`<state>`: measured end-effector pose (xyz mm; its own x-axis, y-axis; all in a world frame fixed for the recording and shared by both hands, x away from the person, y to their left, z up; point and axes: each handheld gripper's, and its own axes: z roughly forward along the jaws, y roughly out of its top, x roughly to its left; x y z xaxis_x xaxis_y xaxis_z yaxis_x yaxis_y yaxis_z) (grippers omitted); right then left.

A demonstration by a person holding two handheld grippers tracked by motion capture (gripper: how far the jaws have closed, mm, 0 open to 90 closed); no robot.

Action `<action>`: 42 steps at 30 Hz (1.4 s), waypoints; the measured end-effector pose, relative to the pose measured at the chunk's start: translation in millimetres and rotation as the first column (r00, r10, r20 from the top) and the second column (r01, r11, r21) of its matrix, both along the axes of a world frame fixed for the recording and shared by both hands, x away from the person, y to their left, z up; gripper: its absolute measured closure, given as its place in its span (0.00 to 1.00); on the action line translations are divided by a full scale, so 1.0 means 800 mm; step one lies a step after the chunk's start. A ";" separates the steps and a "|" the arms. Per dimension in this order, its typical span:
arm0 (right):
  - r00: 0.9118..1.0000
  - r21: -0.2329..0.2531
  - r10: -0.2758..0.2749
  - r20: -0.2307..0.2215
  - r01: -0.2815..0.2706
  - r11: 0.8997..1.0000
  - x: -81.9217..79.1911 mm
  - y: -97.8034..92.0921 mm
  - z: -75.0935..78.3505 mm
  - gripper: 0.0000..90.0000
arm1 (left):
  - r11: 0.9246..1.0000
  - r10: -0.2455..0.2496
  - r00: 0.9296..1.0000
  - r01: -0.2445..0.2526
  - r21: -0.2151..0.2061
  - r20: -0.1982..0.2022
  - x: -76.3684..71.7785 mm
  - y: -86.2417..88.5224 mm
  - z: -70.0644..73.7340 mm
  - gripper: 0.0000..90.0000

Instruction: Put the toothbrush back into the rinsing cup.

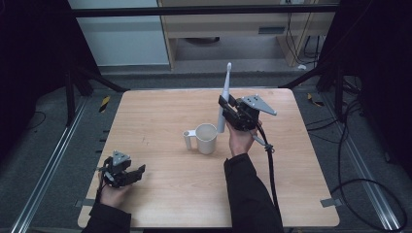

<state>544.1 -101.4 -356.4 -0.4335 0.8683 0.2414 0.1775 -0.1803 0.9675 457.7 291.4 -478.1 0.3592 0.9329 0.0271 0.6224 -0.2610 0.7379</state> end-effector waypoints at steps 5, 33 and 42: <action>1.000 0.003 0.004 0.001 -0.004 1.000 0.003 0.006 -0.002 0.75 | 1.000 0.000 1.000 0.000 -0.001 0.000 0.000 0.000 0.000 0.41; 0.999 -0.005 0.020 -0.047 -0.020 1.000 0.020 0.041 -0.031 0.75 | 1.000 -0.001 1.000 0.001 -0.004 0.004 0.000 0.000 0.001 0.41; 0.997 -0.028 0.020 -0.072 -0.022 0.999 0.024 0.047 -0.039 0.75 | 1.000 -0.001 1.000 0.001 -0.005 0.004 0.000 0.000 0.001 0.41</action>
<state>563.5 -63.5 -387.8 -0.4342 0.8662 0.2475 0.2498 -0.1482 0.9569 457.4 291.8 -477.4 0.3595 0.9328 0.0244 0.6191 -0.2580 0.7418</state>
